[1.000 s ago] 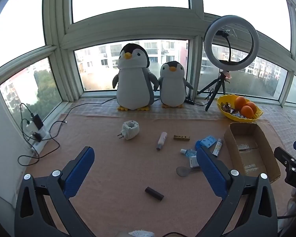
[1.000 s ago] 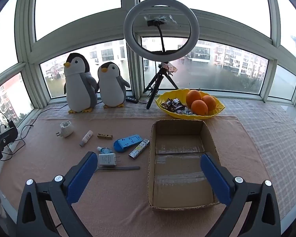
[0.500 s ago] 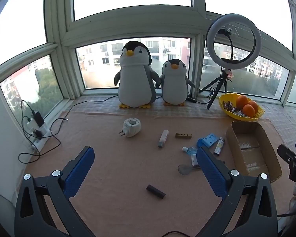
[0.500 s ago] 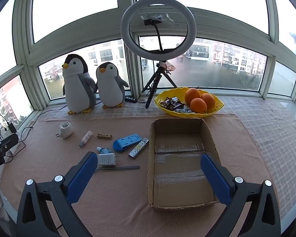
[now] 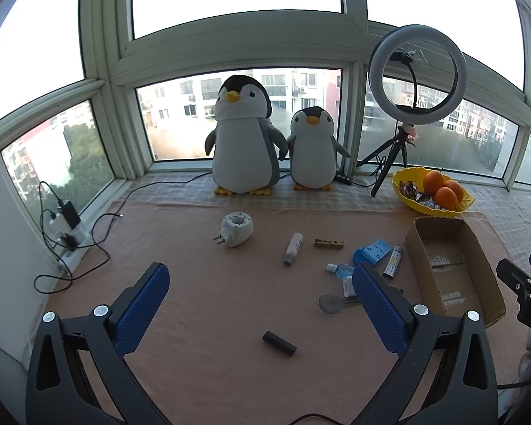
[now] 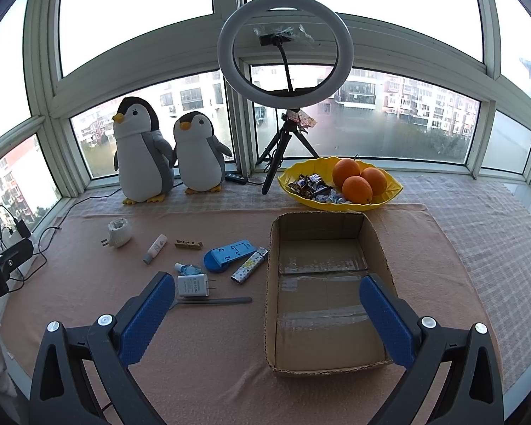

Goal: Organize rigid objects

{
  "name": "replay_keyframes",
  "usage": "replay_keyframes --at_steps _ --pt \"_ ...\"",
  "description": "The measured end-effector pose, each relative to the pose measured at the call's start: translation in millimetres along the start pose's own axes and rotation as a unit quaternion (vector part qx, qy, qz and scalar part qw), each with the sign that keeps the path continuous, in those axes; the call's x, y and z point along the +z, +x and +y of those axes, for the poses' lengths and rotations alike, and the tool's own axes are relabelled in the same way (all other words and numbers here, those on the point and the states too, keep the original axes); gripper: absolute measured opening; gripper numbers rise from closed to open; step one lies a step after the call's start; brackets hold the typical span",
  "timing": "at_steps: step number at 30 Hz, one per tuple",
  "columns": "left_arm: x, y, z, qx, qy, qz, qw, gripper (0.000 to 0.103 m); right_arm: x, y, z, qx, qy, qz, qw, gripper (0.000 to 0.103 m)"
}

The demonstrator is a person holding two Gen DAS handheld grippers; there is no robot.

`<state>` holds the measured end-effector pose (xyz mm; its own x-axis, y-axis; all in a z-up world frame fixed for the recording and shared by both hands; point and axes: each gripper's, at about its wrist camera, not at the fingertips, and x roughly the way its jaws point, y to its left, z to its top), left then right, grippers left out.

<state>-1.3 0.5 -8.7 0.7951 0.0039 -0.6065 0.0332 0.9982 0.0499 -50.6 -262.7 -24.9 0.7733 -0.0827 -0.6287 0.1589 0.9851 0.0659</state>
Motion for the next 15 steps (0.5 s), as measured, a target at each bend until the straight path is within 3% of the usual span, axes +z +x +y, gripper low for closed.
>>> replay_keyframes --at_steps 15 --pt "-0.8 0.3 0.9 -0.001 0.0 0.001 1.0 0.103 -0.6 0.7 -0.4 0.0 0.001 0.001 1.0 0.103"
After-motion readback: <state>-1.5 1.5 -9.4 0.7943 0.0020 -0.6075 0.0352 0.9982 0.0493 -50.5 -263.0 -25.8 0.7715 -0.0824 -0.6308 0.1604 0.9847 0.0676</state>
